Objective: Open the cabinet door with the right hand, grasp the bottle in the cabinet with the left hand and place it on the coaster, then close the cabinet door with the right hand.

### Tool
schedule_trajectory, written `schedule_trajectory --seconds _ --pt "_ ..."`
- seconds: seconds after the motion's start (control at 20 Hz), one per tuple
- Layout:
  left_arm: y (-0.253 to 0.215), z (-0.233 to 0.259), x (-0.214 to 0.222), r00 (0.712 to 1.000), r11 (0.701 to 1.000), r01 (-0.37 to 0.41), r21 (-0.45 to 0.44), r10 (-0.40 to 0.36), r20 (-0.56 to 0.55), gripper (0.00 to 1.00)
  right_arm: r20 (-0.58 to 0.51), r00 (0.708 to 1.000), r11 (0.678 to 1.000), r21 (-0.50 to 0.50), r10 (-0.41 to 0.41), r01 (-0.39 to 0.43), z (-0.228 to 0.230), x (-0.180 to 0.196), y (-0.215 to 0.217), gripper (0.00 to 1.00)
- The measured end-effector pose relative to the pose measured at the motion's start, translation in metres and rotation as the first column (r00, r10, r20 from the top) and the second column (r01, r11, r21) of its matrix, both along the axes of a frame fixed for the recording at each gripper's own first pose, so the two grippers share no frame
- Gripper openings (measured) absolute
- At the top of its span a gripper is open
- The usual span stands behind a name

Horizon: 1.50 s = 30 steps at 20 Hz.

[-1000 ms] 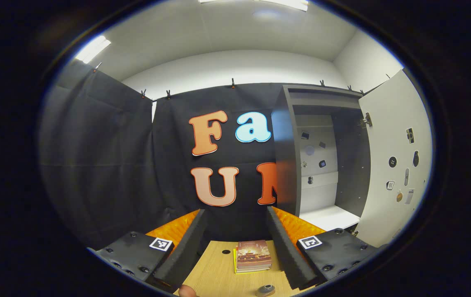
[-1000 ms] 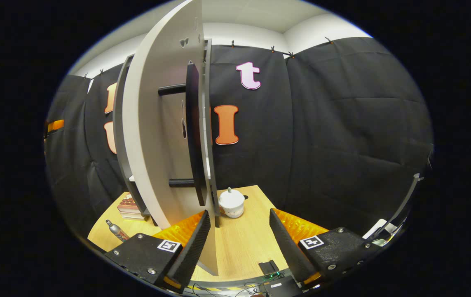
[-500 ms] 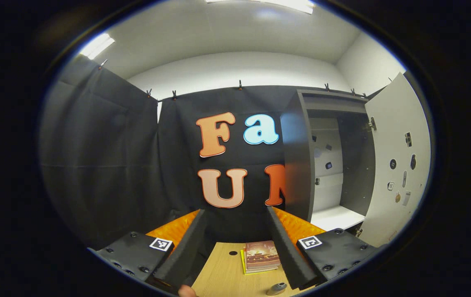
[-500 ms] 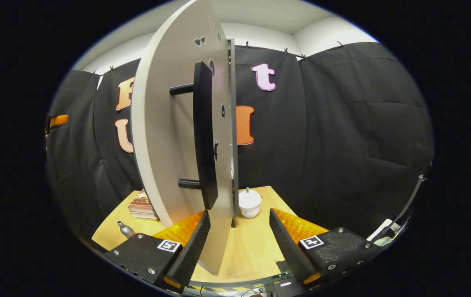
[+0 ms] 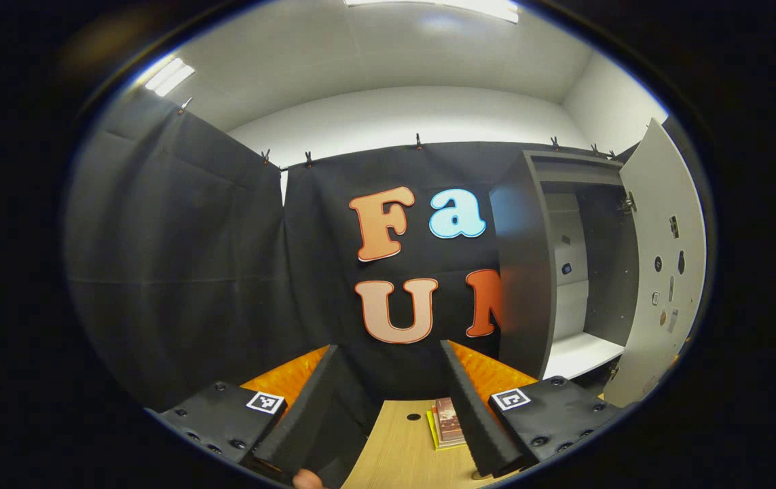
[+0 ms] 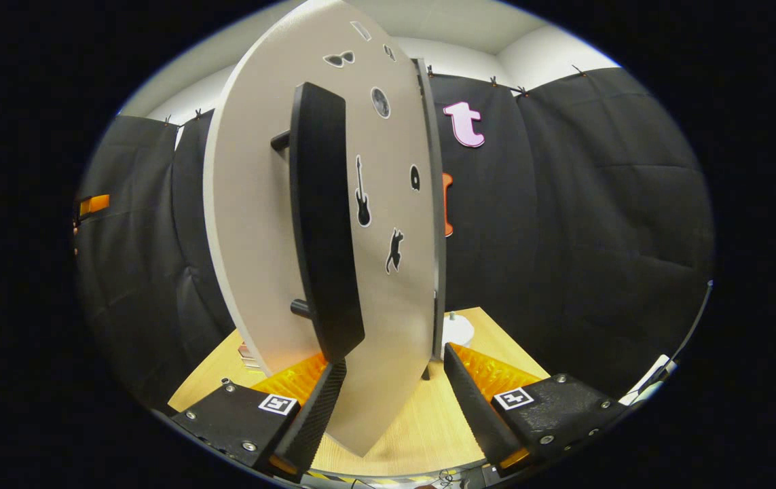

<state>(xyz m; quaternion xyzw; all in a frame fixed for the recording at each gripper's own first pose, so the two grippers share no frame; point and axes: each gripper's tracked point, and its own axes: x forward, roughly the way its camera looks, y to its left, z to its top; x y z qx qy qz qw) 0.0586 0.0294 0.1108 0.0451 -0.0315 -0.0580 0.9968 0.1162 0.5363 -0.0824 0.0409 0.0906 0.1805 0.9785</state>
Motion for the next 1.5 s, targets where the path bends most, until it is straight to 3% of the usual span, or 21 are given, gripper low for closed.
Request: schedule_trajectory --seconds 0.65,1.1,1.5 --pt "0.057 -0.005 0.0 0.998 0.998 -0.063 0.001 0.063 0.002 0.95 0.012 0.992 0.992 -0.006 0.125 -0.125 -0.003 0.041 0.104 0.93" --pt "0.101 0.006 0.003 0.989 0.989 -0.148 0.012 0.148 0.021 0.95 0.043 0.992 0.992 -0.024 0.122 -0.121 -0.003 0.064 0.131 0.92" --pt "0.116 -0.001 0.005 0.984 0.984 -0.179 0.018 0.178 0.018 0.95 0.047 0.994 0.995 -0.019 0.095 -0.094 -0.003 0.079 0.146 0.92"
